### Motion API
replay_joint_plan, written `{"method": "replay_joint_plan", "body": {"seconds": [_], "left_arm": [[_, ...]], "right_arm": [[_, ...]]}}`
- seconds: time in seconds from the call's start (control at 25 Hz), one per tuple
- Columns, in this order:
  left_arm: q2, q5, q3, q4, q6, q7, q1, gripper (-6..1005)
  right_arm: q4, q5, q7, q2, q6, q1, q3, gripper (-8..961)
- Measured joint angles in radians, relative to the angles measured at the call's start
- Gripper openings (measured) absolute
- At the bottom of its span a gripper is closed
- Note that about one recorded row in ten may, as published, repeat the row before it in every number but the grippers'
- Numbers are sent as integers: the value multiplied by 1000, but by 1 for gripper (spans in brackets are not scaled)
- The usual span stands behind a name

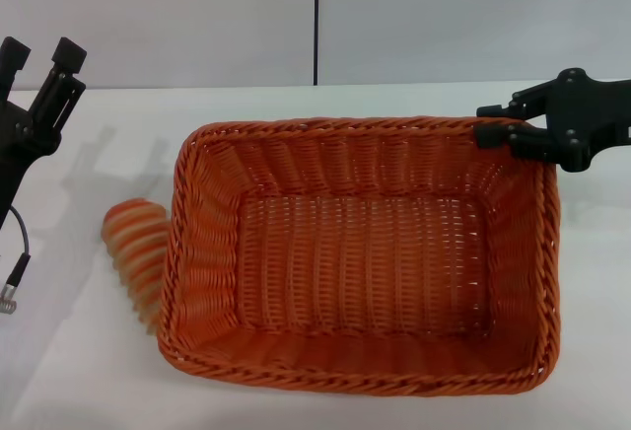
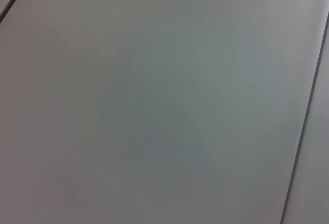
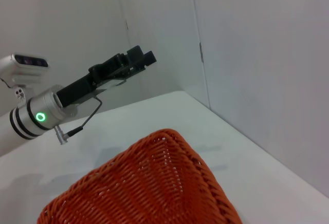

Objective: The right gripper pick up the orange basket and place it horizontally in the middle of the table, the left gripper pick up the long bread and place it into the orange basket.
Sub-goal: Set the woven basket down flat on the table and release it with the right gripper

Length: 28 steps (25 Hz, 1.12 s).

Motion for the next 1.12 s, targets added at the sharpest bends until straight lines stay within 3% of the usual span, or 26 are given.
{"method": "replay_joint_plan", "body": {"seconds": [0.4,0.48,0.68,0.72,0.76,0.8,0.84,0.92,0.96,1.0,1.08,1.12], "left_arm": [[0,0,0,0,7,0,-5,844],[0,0,0,0,11,0,0,844],[0,0,0,4,15,0,7,844],[1,0,0,7,16,0,10,843],[1,0,0,7,16,0,10,843],[2,0,0,12,17,0,13,843],[4,0,0,17,18,0,15,843],[6,0,0,53,23,-13,21,843],[6,0,0,53,23,-13,21,843],[6,0,0,75,23,-27,23,842],[7,0,0,120,13,-67,23,841],[8,0,0,160,-5,-103,24,841]], "right_arm": [[8,-2,10,5,-46,-14,8,193],[25,6,-2,12,-61,-30,24,410],[51,8,-40,36,-69,-58,105,480],[73,15,-85,62,-66,-88,205,494],[73,15,-85,62,-66,-88,205,494],[79,49,-142,85,-62,-127,301,495],[79,49,-142,85,-62,-127,301,495],[71,163,-224,119,-61,-202,404,496],[71,163,-224,119,-61,-202,404,496],[55,260,-274,142,-65,-261,459,496],[46,301,-294,151,-69,-286,482,496],[13,386,-334,171,-75,-338,537,496]]}}
